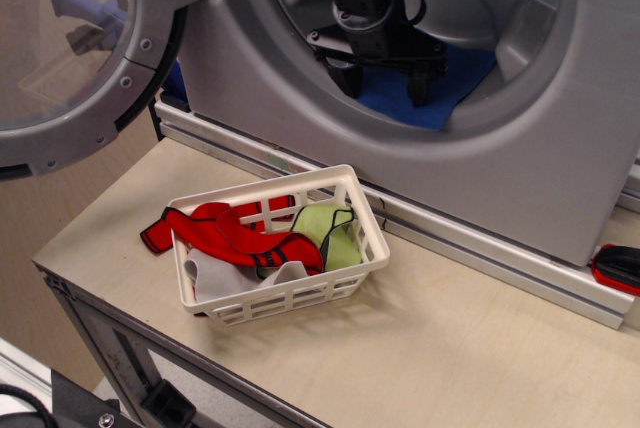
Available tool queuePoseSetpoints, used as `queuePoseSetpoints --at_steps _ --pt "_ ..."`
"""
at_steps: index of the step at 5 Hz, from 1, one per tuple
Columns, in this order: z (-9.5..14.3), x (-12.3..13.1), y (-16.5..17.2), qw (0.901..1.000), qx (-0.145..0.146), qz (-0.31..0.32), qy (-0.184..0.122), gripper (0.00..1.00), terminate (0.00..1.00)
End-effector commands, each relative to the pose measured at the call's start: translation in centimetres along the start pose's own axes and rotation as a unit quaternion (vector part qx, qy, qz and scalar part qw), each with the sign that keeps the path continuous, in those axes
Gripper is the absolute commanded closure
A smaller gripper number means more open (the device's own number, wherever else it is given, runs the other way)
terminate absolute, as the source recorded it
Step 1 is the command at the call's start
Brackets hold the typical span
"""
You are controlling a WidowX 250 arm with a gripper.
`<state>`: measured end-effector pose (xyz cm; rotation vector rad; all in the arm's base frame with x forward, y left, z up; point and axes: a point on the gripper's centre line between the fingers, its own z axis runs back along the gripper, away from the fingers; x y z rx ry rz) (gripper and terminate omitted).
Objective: Take clothes out of laundry machine
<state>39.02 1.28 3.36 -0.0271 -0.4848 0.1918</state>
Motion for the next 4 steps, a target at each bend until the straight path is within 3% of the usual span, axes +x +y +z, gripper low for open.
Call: queuePoseSetpoints --at_steps 1,2,4 --pt "-1.4 0.3 0.9 0.9994 0.024 0.015 0.019 0.0 0.0" --pt "-1.8 -0.4 1.5 0.9986 0.032 0.017 0.039 1.0 0.0" --pt "-1.3 -1.3 2.0 0.9967 0.028 0.017 0.075 1.0 0.0"
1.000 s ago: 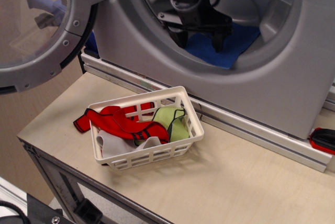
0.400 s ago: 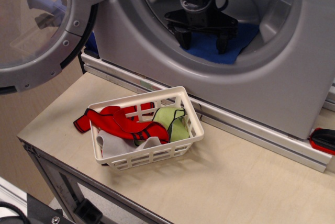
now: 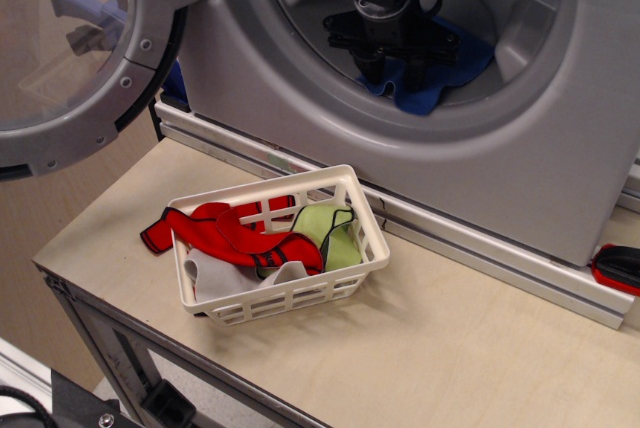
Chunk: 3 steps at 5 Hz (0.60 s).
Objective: Take clothes out of laundry machine
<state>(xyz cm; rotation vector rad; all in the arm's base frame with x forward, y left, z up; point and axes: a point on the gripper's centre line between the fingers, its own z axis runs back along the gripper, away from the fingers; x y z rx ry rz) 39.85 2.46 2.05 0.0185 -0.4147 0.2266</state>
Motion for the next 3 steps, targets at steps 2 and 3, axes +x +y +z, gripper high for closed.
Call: queuePoseSetpoints --at_steps 2,3 --pt "4.1 -5.3 3.3 0.9964 0.008 -0.007 0.084 1.0 0.0" --pt "6.3 -7.3 4.6 0.9942 0.0 -0.018 0.106 1.0 0.0"
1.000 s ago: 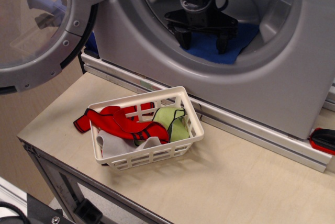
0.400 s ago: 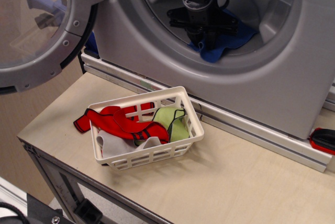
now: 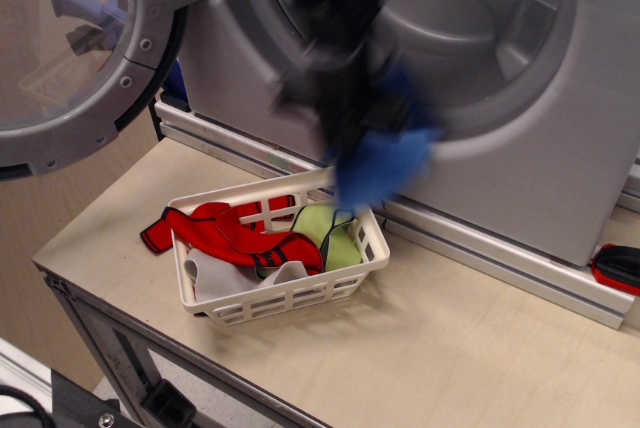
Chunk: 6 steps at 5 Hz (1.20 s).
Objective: Take clothes out of laundry machine
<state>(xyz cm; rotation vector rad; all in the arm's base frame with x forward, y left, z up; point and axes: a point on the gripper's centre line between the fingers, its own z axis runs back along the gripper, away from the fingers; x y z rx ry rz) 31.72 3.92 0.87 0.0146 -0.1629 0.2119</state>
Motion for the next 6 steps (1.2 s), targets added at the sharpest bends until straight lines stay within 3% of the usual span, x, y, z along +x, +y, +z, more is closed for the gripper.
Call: queuePoseSetpoints --at_steps 1,2,3,4,5,6 --pt "4.5 -3.4 3.7 0.9995 0.004 -0.018 0.026 1.0 0.0" --pt "3.7 -4.9 5.1 0.9984 0.022 -0.038 0.035 1.0 0.0" --pt "2.2 -5.5 5.1 0.9967 0.038 -0.034 0.064 1.0 0.0" --pt "1.8 -5.6 5.2 0.9964 0.043 -0.027 0.067 0.0 0.0" --pt "2.9 -5.5 4.8 0.9986 0.023 -0.004 0.048 0.0 0.0" --pt "4.2 -5.1 3.8 0.9991 0.022 0.0 0.036 0.0 0.0"
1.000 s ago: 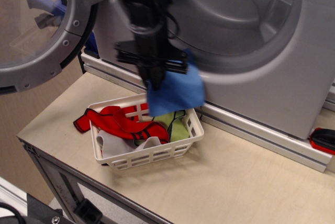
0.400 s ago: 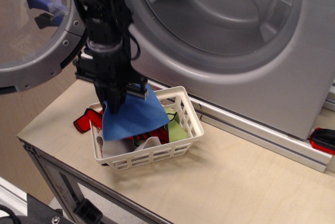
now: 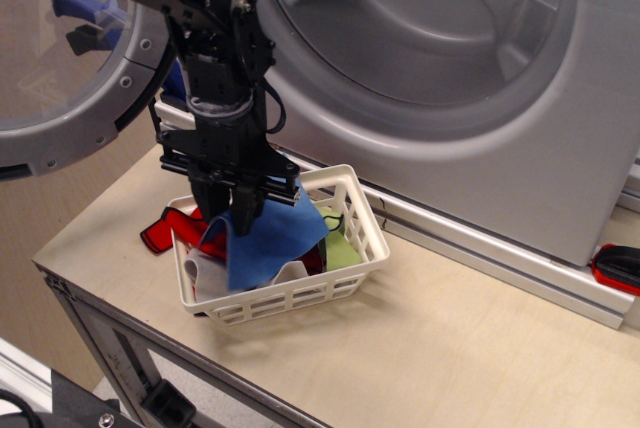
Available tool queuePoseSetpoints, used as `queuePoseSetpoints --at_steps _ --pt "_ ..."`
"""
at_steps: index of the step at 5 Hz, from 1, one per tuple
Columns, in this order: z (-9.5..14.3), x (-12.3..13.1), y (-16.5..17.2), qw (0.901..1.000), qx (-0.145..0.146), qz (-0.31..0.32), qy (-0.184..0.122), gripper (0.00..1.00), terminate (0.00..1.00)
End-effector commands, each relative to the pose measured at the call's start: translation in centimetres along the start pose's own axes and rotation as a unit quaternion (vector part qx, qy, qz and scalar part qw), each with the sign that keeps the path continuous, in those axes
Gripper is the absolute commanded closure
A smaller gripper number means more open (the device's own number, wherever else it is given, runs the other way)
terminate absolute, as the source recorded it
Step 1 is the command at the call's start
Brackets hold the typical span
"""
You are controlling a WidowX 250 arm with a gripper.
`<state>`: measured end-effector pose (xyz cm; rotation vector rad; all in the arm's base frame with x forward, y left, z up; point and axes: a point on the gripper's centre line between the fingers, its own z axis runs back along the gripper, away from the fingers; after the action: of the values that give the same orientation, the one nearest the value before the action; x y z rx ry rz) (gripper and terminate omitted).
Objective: Take clothes out of laundry machine
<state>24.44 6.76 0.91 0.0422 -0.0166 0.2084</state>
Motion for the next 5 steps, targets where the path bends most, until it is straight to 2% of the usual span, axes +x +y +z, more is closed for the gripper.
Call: queuePoseSetpoints --at_steps 1,3,4,5 --pt "4.7 1.3 -1.2 0.9982 0.012 0.01 -0.058 0.0 0.0" --pt "7.7 3.6 -3.9 0.9978 -0.024 0.002 -0.062 0.0 0.0" --pt "8.8 4.1 -5.4 0.9966 -0.023 -0.052 -0.06 0.0 0.0" --pt "8.8 4.1 -5.4 0.9966 -0.023 -0.052 -0.06 0.0 0.0"
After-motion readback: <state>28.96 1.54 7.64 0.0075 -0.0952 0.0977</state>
